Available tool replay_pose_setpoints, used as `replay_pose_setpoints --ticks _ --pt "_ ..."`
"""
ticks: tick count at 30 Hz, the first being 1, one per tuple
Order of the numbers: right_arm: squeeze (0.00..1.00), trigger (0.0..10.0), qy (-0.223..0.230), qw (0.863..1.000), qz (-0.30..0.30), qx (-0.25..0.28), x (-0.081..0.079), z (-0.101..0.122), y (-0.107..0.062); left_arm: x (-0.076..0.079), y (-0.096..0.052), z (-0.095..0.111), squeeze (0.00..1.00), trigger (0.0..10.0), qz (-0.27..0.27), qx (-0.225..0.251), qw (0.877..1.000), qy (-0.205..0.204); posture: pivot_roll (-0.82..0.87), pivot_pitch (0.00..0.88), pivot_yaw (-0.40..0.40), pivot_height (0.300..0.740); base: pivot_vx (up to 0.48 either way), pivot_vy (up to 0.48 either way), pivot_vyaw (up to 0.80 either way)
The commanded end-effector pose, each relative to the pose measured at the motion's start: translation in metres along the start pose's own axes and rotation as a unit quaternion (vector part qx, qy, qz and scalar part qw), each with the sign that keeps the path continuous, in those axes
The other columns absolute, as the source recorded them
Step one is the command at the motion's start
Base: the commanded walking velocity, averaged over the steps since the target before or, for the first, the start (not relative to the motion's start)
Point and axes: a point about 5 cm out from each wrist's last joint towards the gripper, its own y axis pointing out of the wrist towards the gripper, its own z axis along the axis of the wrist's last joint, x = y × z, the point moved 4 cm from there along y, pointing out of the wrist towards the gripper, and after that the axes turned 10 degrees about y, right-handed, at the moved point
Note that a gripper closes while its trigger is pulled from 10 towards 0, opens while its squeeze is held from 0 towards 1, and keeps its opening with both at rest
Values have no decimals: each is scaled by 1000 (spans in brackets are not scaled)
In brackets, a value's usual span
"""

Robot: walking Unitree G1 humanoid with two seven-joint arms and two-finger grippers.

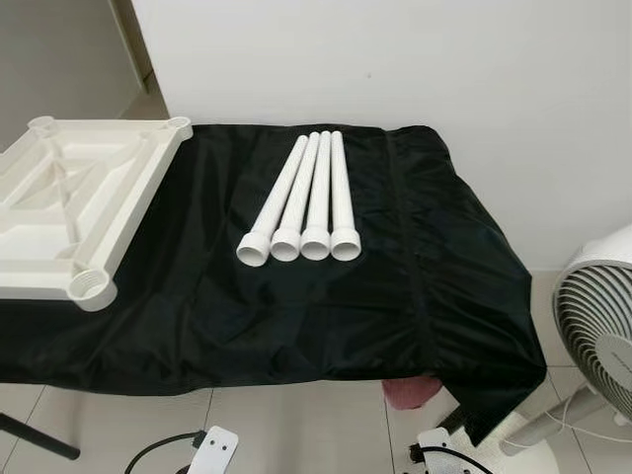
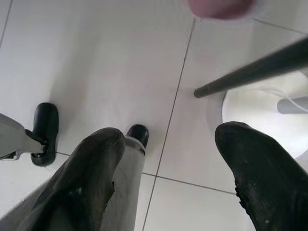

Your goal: Building children table

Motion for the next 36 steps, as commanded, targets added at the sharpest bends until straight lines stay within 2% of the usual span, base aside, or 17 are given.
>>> replay_pose_setpoints --ticks 1,30,36 --pt "0 10000 -1 1000 8 -10 -7 -5 0 -6 -3 -14 0 10000 38 -29 999 -2 -54 0 39 740 0 341 0" --pt "0 10000 -7 1000 0 -13 -4 -8 -1 -9 -3 -16 0 10000 43 -32 999 1 -56 0 41 740 0 442 0" --pt "0 10000 -6 1000 1 -13 -4 -8 -1 -8 -3 -12 0 10000 38 -21 999 14 -53 0 41 740 0 0 0"
